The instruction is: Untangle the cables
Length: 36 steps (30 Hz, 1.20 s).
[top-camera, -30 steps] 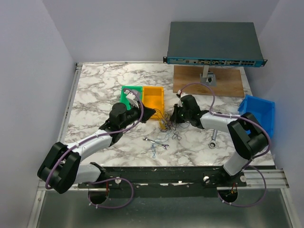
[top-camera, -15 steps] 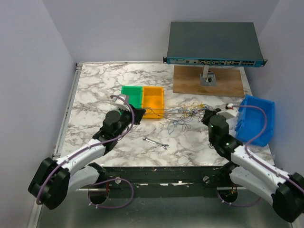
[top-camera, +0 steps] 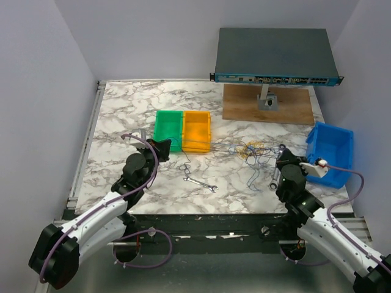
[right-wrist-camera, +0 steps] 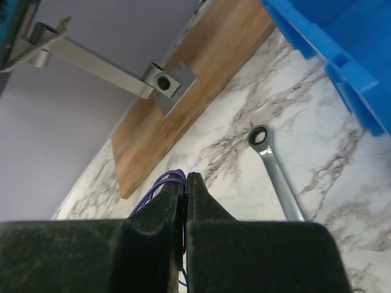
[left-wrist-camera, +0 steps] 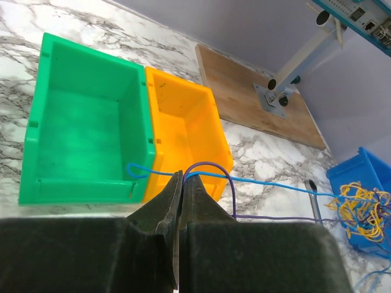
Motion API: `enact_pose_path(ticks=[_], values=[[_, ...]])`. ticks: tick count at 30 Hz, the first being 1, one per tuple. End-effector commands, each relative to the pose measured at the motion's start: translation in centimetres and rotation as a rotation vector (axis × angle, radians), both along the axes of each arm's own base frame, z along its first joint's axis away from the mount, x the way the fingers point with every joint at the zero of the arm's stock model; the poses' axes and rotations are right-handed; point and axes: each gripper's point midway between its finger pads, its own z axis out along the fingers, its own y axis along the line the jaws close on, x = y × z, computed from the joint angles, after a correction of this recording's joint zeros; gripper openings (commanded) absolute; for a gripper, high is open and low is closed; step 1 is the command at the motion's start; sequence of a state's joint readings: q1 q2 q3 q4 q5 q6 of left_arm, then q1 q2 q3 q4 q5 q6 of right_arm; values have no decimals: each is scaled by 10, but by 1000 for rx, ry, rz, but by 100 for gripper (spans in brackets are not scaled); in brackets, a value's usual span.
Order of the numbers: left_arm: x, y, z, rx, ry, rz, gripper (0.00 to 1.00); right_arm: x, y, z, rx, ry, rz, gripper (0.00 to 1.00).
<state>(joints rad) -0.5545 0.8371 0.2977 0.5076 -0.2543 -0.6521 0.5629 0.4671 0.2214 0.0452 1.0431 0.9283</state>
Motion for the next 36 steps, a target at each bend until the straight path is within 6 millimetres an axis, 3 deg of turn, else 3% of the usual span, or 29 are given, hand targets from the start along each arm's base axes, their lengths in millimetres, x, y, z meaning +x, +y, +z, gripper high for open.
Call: enact_pose_path(ticks=[1,4,7,11,18,26,36], values=[[0,-2,19,42,-86,-46,0,-10,-30,-5,-32,36,-182,1],[-18,-46,32,96,-184,-314,31,5,-9,1,-93,59,-58,1],[-21,-66,34,153,-189,-367,60,24,35,10,-207,44,215,1],[-29,-89,34,212,-219,-454,79,33,93,17,-289,-26,534,1],[-40,-146,22,253,-165,-726,80,27,145,26,-335,-107,819,1],[-45,-174,5,245,-91,-879,81,7,211,63,-264,-204,1178,1],[-43,-197,-18,239,38,-979,81,-3,225,65,-200,-201,1265,1]])
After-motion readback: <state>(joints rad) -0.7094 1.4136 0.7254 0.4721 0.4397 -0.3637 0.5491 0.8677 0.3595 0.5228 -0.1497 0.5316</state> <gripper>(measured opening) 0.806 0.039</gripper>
